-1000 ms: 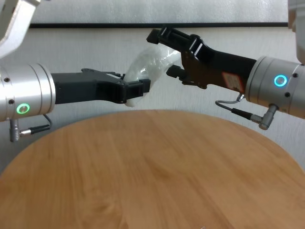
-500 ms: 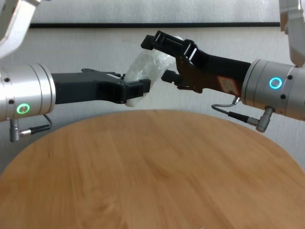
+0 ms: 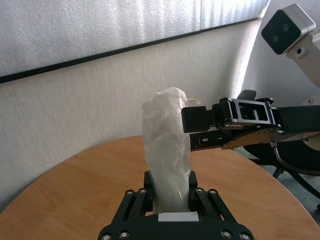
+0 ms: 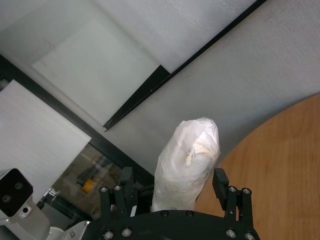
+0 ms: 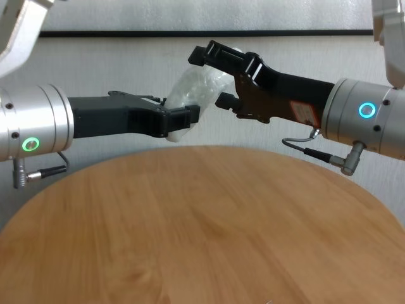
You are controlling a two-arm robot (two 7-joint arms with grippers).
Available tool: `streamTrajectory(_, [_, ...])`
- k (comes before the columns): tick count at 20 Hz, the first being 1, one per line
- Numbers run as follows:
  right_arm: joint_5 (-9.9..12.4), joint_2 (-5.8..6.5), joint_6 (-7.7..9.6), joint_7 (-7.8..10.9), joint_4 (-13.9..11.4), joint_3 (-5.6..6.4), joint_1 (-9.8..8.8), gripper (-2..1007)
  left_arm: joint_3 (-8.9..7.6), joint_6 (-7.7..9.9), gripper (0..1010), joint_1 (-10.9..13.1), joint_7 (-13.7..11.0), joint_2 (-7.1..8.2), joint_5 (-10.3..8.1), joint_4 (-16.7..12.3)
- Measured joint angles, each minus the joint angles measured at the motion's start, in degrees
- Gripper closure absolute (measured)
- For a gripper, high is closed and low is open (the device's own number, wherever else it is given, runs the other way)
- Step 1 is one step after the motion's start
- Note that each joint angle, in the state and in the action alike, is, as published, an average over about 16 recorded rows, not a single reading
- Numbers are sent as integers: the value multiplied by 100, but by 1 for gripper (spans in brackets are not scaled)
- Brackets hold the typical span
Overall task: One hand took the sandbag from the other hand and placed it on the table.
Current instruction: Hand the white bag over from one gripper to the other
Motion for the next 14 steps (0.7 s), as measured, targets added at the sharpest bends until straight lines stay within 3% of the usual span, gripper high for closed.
streamTrajectory(7, [-5, 0, -2, -4, -9, 10, -9, 70, 0, 0, 610, 0, 0, 0, 0, 0])
streamTrajectory(14, [-9, 1, -5, -6, -14, 16, -15, 244, 0, 0, 610, 0, 0, 0, 0, 0])
